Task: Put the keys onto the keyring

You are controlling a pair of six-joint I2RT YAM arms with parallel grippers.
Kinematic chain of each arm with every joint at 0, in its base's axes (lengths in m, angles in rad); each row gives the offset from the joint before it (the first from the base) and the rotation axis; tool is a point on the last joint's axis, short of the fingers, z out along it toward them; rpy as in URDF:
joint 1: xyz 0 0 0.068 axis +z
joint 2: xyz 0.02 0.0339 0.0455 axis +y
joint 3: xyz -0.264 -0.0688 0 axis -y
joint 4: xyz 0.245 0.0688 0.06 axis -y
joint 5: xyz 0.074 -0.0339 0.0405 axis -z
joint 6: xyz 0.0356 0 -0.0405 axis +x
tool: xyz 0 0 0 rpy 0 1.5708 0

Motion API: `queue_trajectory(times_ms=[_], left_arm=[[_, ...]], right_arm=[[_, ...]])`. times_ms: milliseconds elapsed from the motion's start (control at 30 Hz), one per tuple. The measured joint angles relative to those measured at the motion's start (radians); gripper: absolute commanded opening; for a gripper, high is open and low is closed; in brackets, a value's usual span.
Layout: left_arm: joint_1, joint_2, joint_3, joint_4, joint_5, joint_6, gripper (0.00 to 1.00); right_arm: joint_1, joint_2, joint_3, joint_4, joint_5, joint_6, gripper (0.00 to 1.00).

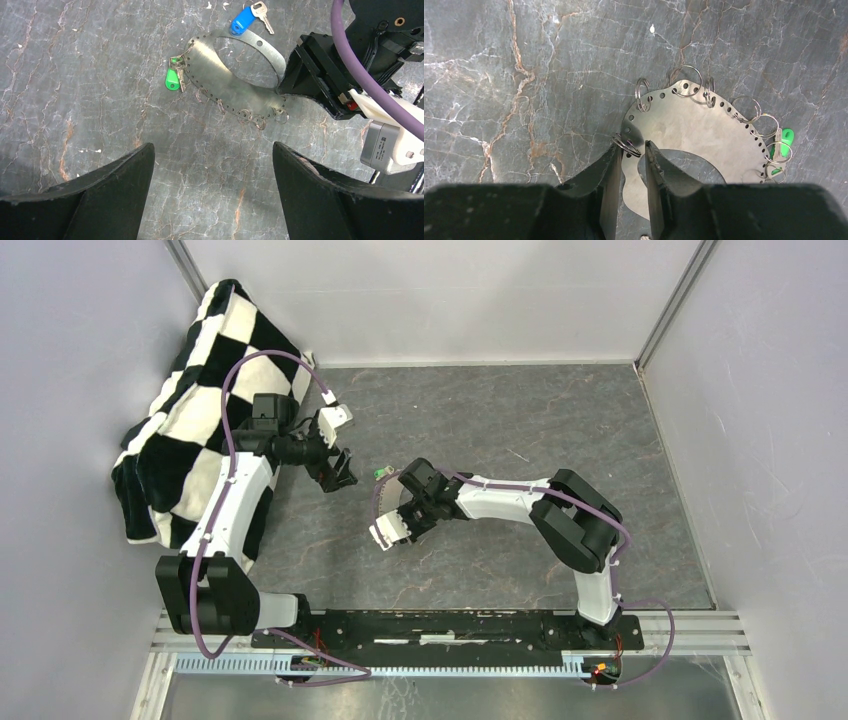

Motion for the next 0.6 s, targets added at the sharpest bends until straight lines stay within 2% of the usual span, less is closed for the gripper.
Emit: queue_trajectory(times_ms=[167, 233, 300, 333, 600], left_arm=[[0.000, 0.000, 0.001, 0.000, -0.006, 0.000, 0.92], [0.000, 0.000, 0.001, 0.000, -0.011, 0.000, 0.92], [0.000, 0.000, 0.001, 0.000, -0.020, 0.000, 0.92], [0.000, 0.000, 0.001, 0.000, -0.024, 0.000, 0.92], [0.003, 0.000, 0.002, -0.019, -0.041, 0.000, 0.91]], right_arm=[[0.002, 0.002, 0.000, 0.000, -0.008, -0.001, 0.25], [0.005, 0.002, 0.000, 0.000, -0.009, -0.002, 0.17], [0.010, 0.004, -0.001, -0.001, -0.010, -0.002, 0.03], [0.012, 0.005, -0.001, -0.002, -0.010, -0.003, 0.01], [0.021, 0.010, 0.006, 0.008, -0.024, 0.051, 0.00]])
